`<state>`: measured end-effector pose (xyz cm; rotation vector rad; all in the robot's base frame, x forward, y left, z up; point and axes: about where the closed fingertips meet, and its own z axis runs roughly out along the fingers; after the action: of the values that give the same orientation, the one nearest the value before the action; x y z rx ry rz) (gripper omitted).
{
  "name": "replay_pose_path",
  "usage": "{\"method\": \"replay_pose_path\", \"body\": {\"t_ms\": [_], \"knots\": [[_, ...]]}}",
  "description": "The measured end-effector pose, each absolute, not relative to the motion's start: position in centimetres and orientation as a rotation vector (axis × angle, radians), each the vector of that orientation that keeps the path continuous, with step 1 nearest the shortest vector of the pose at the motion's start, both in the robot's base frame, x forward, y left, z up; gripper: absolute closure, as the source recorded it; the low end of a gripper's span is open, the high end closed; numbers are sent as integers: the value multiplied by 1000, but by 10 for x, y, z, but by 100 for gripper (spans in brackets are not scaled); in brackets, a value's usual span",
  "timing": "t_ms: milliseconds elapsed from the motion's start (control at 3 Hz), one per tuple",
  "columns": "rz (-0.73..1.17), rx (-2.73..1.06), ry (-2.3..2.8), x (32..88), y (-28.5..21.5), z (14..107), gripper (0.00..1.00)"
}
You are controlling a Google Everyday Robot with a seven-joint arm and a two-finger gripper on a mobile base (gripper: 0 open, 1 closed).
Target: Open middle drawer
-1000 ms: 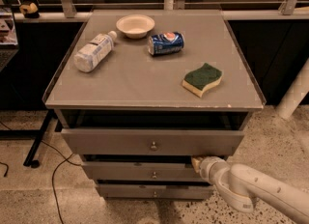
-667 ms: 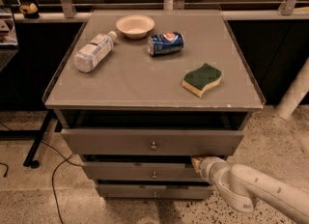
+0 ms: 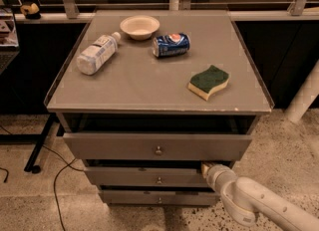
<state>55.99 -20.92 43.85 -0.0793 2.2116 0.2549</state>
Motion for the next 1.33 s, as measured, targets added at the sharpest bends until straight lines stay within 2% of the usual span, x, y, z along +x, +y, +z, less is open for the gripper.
{"method": "replay_pose_path", "body": {"t_ms": [1333], "knots": [[252,-102,2311,562,-207,427,100]]}}
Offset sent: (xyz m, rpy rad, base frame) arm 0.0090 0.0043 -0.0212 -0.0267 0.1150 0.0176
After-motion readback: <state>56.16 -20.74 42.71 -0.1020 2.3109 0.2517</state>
